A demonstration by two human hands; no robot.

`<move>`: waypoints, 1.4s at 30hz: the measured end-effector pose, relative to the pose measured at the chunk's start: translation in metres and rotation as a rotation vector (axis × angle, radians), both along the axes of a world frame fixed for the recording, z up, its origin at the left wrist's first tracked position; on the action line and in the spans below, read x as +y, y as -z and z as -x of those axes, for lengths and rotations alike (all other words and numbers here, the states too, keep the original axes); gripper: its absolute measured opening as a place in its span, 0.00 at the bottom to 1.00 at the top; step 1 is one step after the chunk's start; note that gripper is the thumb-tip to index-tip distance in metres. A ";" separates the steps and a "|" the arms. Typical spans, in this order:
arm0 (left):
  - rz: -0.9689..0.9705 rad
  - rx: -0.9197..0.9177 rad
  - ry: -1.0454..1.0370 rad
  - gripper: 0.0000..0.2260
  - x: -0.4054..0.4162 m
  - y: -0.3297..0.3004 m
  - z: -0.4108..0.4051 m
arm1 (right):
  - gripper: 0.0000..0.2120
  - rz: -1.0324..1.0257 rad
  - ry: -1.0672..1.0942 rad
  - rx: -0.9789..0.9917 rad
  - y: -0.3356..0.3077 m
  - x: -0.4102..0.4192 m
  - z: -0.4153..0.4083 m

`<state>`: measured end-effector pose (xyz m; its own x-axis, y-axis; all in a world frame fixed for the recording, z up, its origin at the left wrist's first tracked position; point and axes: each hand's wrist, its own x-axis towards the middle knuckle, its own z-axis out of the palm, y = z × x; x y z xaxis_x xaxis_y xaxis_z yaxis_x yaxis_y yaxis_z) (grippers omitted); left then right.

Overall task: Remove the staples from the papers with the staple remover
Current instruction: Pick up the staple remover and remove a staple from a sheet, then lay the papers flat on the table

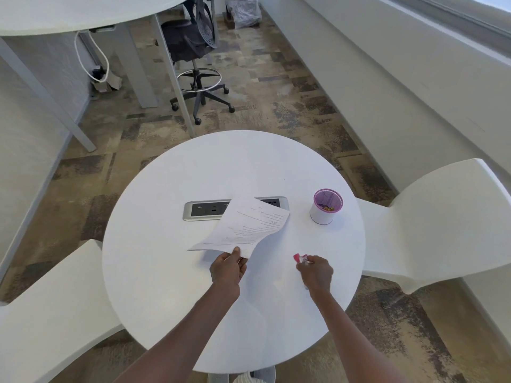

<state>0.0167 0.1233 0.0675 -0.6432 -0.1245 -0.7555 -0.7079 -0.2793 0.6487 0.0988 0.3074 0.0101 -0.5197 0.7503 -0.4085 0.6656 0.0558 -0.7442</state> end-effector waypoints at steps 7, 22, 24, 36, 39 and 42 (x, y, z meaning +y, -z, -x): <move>-0.044 -0.023 -0.001 0.07 -0.014 0.000 0.002 | 0.10 -0.268 0.001 -0.155 0.022 0.020 -0.007; -0.012 0.089 0.049 0.10 -0.030 -0.008 0.012 | 0.18 -0.303 -0.016 -0.279 0.025 0.032 0.003; 0.021 0.140 0.042 0.13 -0.032 -0.012 0.013 | 0.22 -0.311 0.037 -0.268 0.018 0.028 0.005; 0.374 0.713 0.310 0.08 -0.041 -0.083 0.056 | 0.23 -0.445 -0.326 0.203 -0.072 -0.007 0.079; 0.467 0.850 0.358 0.08 -0.049 -0.101 0.067 | 0.30 -0.395 -0.459 0.260 -0.091 -0.020 0.098; 0.500 1.007 0.427 0.08 -0.060 -0.123 0.077 | 0.41 -0.326 -0.509 0.292 -0.104 -0.029 0.113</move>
